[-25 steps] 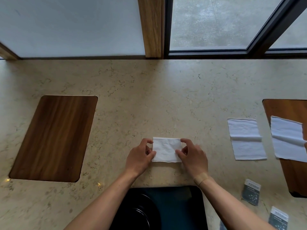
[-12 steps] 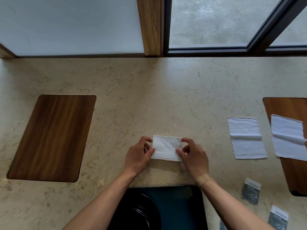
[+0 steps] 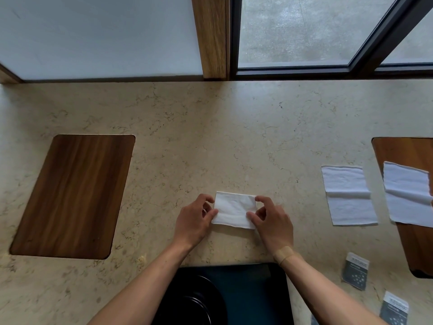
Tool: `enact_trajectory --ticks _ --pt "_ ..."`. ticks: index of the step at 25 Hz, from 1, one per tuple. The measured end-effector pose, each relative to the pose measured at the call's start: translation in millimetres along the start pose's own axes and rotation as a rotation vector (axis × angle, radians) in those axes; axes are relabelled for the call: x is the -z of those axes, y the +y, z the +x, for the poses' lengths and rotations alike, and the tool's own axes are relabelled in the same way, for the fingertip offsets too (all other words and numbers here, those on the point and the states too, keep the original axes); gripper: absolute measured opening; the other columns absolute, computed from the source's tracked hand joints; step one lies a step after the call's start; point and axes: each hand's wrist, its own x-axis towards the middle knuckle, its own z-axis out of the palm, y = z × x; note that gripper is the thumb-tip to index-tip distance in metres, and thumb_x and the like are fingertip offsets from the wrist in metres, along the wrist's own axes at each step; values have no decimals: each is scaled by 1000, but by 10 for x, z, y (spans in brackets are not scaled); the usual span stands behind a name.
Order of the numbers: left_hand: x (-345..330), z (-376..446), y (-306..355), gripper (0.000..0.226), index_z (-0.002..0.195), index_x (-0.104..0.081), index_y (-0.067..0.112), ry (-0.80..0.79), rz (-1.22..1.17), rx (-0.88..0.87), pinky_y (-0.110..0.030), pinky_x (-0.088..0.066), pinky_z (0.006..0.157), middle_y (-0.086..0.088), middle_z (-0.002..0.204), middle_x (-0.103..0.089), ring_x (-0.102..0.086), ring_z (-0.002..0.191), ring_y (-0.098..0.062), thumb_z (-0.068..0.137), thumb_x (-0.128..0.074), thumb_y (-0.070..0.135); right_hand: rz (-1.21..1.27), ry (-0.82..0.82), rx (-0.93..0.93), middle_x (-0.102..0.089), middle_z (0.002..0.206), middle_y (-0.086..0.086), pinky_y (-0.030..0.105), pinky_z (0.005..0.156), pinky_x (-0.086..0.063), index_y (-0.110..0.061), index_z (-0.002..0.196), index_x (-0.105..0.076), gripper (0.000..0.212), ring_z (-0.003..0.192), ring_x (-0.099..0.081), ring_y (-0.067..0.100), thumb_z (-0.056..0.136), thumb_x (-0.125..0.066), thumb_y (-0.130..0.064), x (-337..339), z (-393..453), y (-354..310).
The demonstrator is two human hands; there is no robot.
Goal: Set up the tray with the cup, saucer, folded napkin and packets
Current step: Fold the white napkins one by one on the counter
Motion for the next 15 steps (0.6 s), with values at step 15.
enact_trajectory --ticks 15 --pt "-41 20 -14 19 97 -54 33 -17 24 4 -16 -46 60 18 78 -61 -57 67 5 85 -69 33 -43 13 -10 -63 79 -2 38 74 -52 -29 128 -49 56 73 -54 16 79 -74 -37 -26 31 52"
